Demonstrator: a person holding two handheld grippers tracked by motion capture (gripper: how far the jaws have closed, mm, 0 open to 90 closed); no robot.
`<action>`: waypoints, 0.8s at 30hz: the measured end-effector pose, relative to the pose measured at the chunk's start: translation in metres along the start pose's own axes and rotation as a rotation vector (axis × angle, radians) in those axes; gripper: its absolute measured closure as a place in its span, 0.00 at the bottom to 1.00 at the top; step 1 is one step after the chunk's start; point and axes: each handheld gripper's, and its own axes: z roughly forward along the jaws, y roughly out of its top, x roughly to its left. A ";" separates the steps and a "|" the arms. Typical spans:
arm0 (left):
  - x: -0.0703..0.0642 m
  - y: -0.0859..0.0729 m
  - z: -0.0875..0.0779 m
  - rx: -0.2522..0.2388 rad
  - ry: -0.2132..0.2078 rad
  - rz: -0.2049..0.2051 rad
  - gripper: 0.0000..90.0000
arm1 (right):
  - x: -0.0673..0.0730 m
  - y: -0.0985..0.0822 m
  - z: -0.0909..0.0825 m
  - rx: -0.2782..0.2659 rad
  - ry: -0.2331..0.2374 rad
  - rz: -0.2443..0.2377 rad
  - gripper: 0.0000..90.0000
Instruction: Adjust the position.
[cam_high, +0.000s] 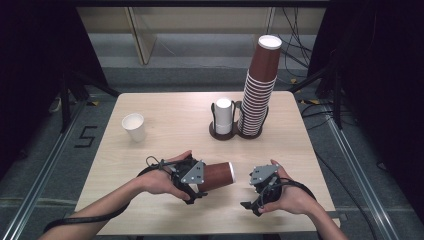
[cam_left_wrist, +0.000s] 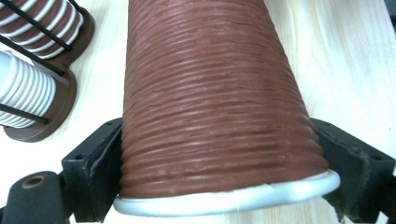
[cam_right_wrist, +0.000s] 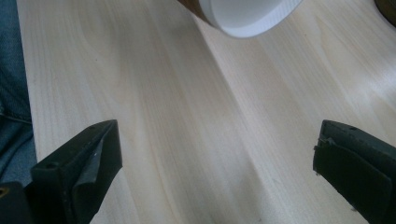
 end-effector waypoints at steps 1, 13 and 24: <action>0.001 0.001 0.000 0.013 -0.009 0.013 0.13 | -0.002 0.001 0.000 -0.005 -0.003 -0.037 0.02; 0.005 0.012 0.001 0.083 -0.064 0.093 0.13 | -0.001 0.020 -0.001 0.028 -0.019 -0.138 0.03; 0.004 0.022 0.008 0.135 -0.119 0.151 0.14 | 0.005 0.036 0.004 0.055 -0.007 -0.203 0.03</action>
